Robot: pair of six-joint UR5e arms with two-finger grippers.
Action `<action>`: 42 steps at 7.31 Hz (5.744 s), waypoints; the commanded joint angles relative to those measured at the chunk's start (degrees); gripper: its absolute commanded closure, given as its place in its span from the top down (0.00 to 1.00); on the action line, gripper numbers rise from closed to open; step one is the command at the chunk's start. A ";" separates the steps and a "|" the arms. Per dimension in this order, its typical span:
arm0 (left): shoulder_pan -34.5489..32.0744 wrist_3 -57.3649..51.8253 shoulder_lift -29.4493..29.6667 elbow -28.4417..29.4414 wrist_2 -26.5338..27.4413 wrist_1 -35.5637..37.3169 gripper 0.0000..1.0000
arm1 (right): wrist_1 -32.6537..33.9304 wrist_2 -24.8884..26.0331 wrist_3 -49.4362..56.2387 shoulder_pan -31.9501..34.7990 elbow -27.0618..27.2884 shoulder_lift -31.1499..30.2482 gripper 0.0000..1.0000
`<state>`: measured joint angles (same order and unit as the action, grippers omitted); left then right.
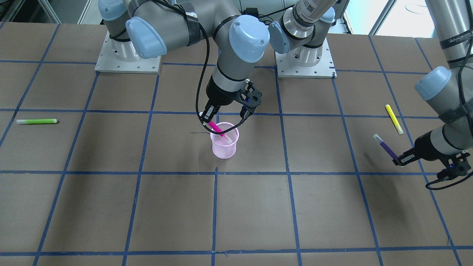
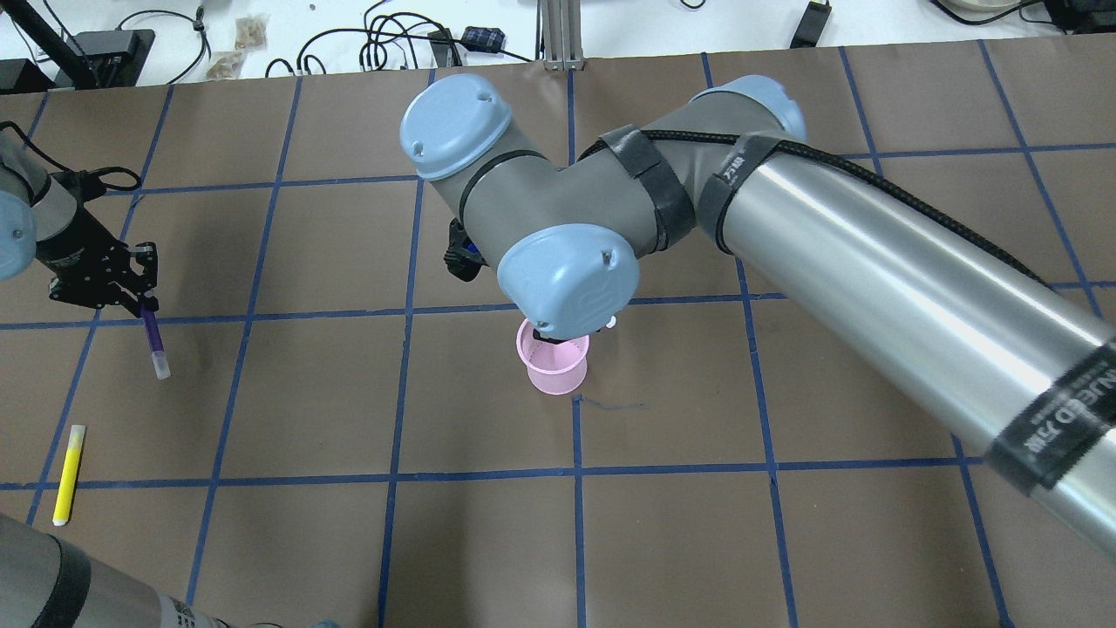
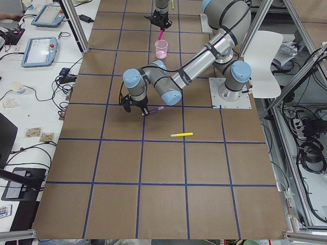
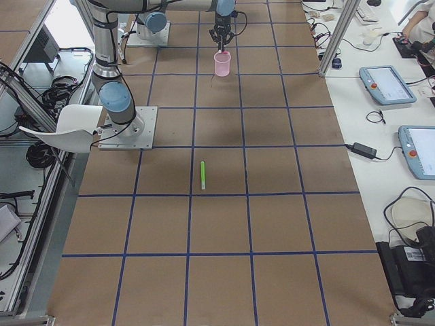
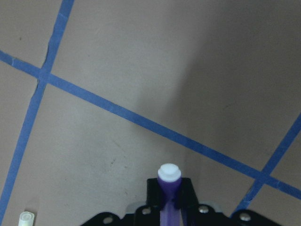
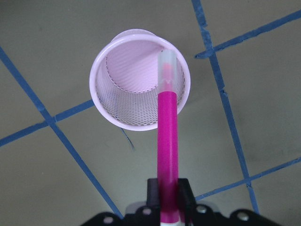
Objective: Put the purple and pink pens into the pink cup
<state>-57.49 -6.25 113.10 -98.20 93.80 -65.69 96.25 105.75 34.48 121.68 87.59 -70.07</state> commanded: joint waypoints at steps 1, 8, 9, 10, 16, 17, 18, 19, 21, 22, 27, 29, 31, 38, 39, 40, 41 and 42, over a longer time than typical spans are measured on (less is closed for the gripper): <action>0.00 0.01 0.11 0.11 -0.02 0.21 0.00 | 0.25 2.62 1.11 1.45 -0.41 2.47 0.05; -8.65 0.80 -2.52 3.87 -0.55 3.71 0.00 | 3.33 -0.70 2.17 -4.75 -1.90 -1.97 0.91; -13.31 2.02 -3.23 5.98 -0.72 3.99 0.00 | 3.16 -5.86 6.52 -9.92 -1.81 -5.05 0.92; -17.97 7.68 -4.63 6.52 -0.64 4.16 0.00 | 2.81 -9.13 6.83 -14.67 -1.55 -8.47 0.95; -43.99 46.97 -5.35 4.86 3.04 14.61 0.00 | -3.00 -13.55 -22.61 -27.11 -0.85 -18.87 0.98; -46.64 52.86 -5.87 3.20 3.06 14.97 0.00 | -2.56 -13.90 -33.05 -27.02 -0.85 -19.14 1.00; -48.67 57.09 -5.61 1.71 3.14 16.80 0.00 | -2.39 -14.60 -41.16 -27.02 -0.85 -19.23 1.00; -50.25 61.66 -5.35 0.56 3.06 18.39 0.00 | -0.90 -15.39 -45.86 -27.02 -0.85 -19.23 1.00; -52.98 64.52 -6.31 -2.77 5.41 18.49 0.00 | 0.60 -15.49 -47.05 -27.20 -0.76 -19.14 1.00; -53.69 64.61 -6.40 -3.31 7.08 18.49 0.00 | 0.52 -15.49 -46.52 -27.28 -0.76 -19.14 1.00; -54.66 68.37 -8.07 -7.00 7.62 17.70 0.00 | 0.52 -15.49 -45.99 -27.37 -0.67 -19.14 1.00; -55.28 69.26 -7.72 -7.01 7.54 17.61 0.00 | 0.52 -15.49 -45.99 -27.46 0.20 -19.23 1.00; -55.45 70.76 -7.28 -7.10 7.63 17.44 0.05 | 0.52 -15.49 -45.47 -27.29 0.21 -19.23 1.00; -55.54 70.76 -6.93 -7.10 7.63 16.82 0.69 | 0.60 -17.95 -44.41 -27.28 0.30 -19.23 1.00; -55.89 70.76 -7.01 -7.10 7.63 16.82 0.69 | 0.52 -17.95 -44.41 -27.28 0.30 -19.23 1.00; -56.07 70.76 -7.71 -7.01 7.71 16.73 0.71 | 0.60 -17.95 -44.41 -27.28 0.30 -19.23 1.00; -55.90 70.67 -8.15 -6.31 7.71 16.65 0.90 | 0.52 -17.95 -44.41 -27.28 0.30 -19.23 1.00; -54.68 67.19 -8.33 -5.09 7.28 16.30 1.00 | 0.52 -17.95 -44.41 -27.28 0.30 -19.31 1.00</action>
<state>-113.13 63.68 105.14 -104.48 101.41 -49.08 96.79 87.80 -9.93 94.39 87.89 -89.31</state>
